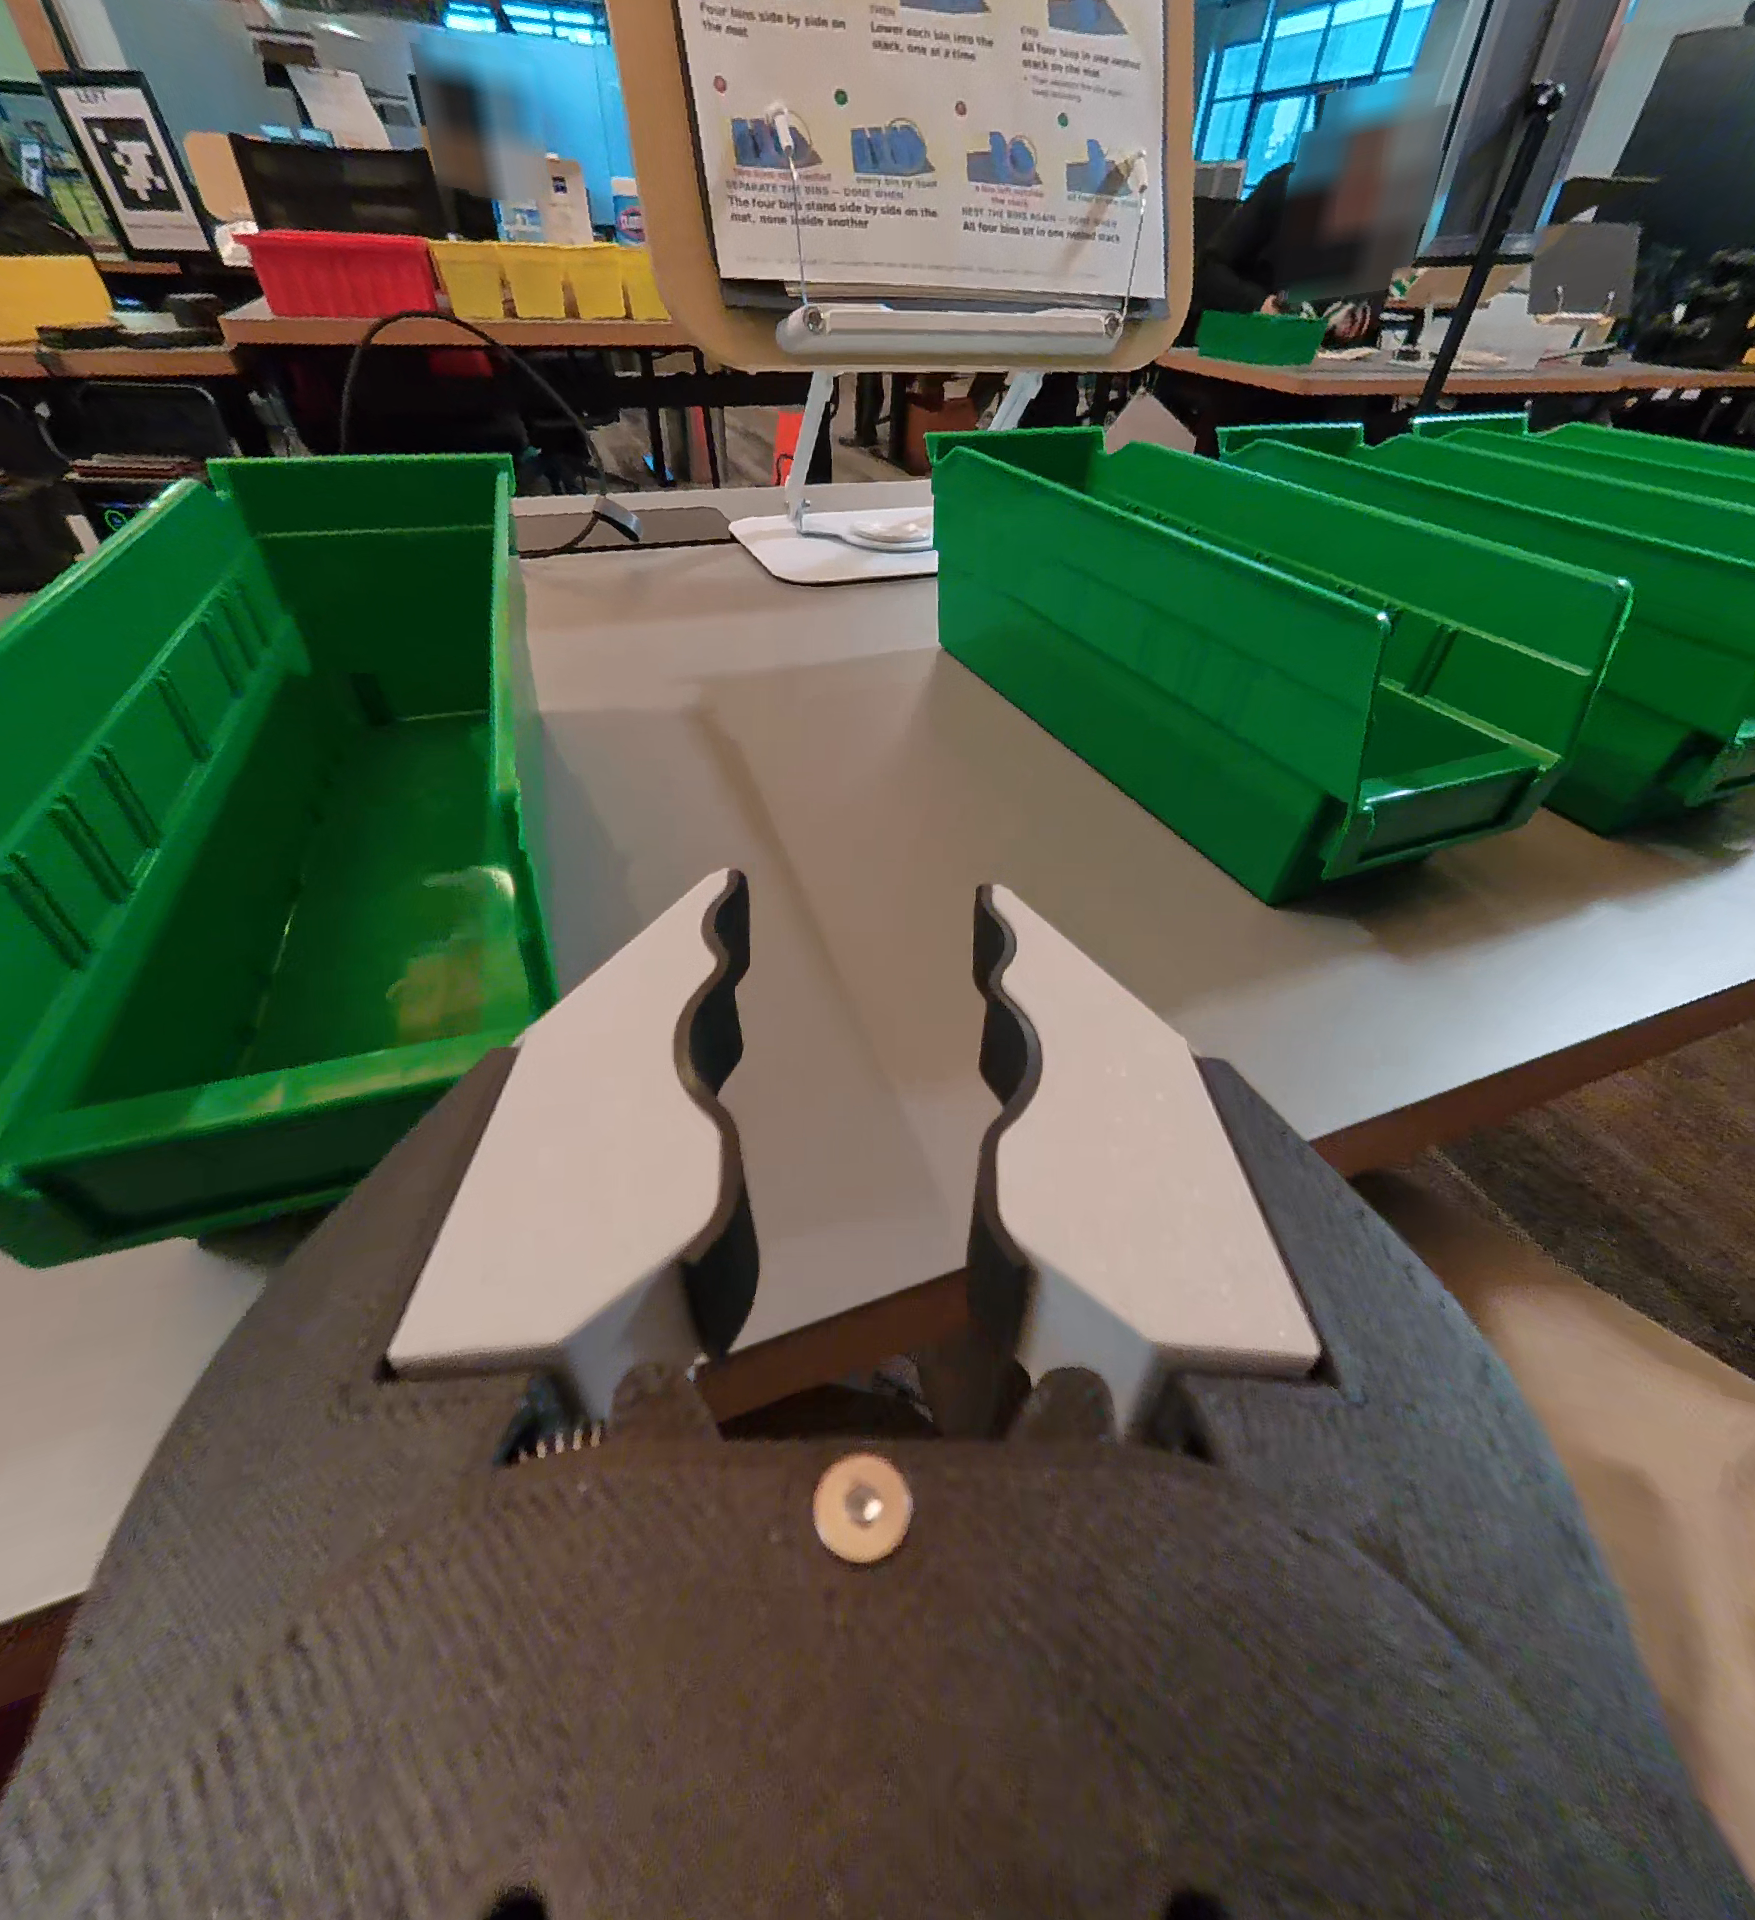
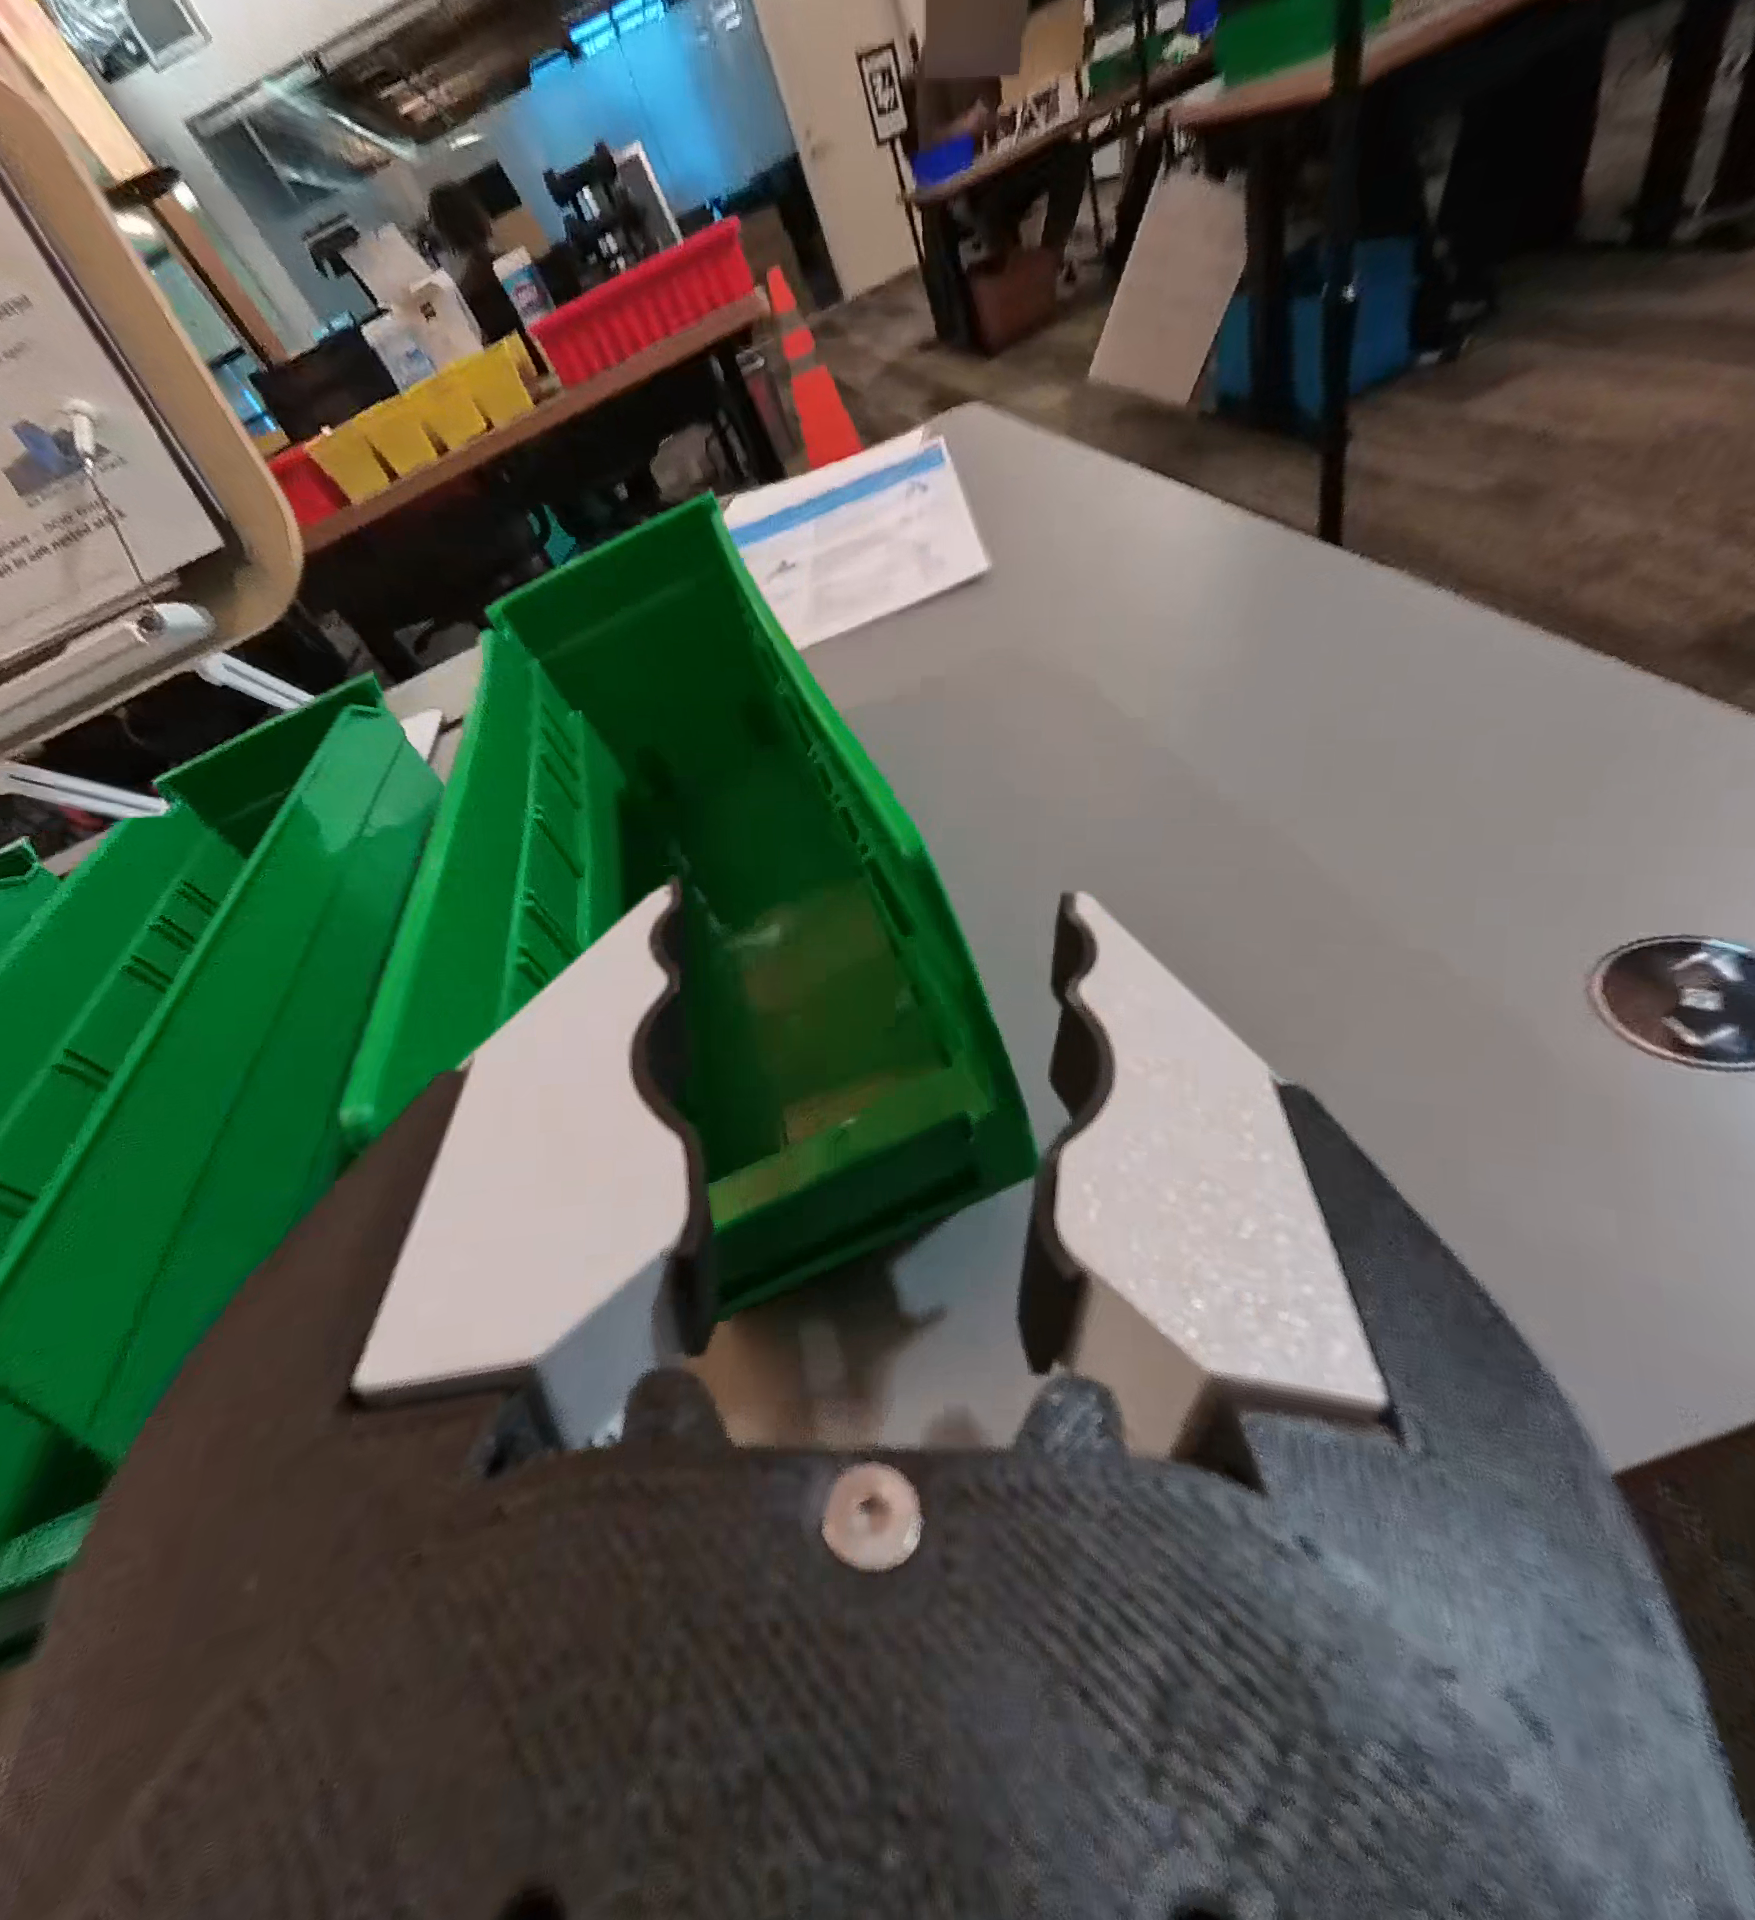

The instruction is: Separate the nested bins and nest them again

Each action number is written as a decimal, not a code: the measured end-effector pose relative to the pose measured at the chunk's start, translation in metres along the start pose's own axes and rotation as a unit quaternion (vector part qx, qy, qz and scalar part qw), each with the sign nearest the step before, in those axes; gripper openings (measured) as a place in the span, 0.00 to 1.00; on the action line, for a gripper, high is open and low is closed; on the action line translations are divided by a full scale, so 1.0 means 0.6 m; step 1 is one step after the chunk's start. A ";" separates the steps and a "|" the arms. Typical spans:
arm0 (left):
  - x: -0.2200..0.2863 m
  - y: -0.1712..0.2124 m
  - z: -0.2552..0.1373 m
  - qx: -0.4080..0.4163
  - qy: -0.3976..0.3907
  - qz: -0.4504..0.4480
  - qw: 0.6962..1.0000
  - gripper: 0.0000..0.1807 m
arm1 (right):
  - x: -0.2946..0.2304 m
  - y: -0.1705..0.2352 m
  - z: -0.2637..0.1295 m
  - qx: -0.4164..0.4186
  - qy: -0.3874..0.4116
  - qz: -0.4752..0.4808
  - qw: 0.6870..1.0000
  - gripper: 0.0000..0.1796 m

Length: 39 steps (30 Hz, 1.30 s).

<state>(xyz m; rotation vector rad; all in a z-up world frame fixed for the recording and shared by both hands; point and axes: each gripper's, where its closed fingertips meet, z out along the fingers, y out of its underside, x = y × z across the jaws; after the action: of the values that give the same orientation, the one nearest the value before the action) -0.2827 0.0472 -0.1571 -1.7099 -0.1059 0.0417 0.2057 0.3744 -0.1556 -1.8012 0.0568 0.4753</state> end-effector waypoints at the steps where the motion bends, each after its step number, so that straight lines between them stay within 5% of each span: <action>1: -0.001 0.002 -0.002 -0.002 -0.001 0.002 1.000 0.23 | 0.002 0.006 0.008 -0.006 -0.002 0.003 1.000 0.36; 3: -0.002 0.006 -0.007 -0.006 -0.004 0.005 1.000 0.23 | 0.007 0.015 0.020 -0.016 0.000 0.005 1.000 0.30; 6: -0.003 0.008 -0.012 -0.008 -0.006 0.009 1.000 0.23 | 0.013 0.029 0.027 -0.030 -0.006 0.003 1.000 0.06; 15: 0.022 0.016 0.005 -0.018 0.015 0.021 0.999 0.22 | -0.003 -0.005 0.002 -0.008 -0.030 0.032 0.999 0.00; 21: 0.072 0.006 0.022 -0.010 0.059 0.020 0.998 0.22 | -0.011 -0.098 -0.079 0.107 -0.038 0.016 0.993 0.00; 28: 0.160 -0.045 0.029 0.048 0.091 0.016 0.995 0.29 | -0.229 -0.138 -0.205 0.208 -0.195 -0.048 0.957 0.00; 35: 0.326 -0.086 -0.017 0.071 0.237 0.006 0.969 0.43 | -0.471 0.002 -0.257 0.155 -0.228 -0.175 0.945 0.00; 39: 0.332 -0.117 -0.043 0.104 0.245 -0.073 0.961 0.43 | -0.551 0.081 -0.272 0.140 -0.217 -0.264 0.929 0.01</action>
<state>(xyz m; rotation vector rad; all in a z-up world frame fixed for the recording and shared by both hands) -0.0853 0.0502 -0.0771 -1.4530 0.1379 -0.4631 -0.0638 0.1398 -0.0519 -1.3243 -0.6239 0.4374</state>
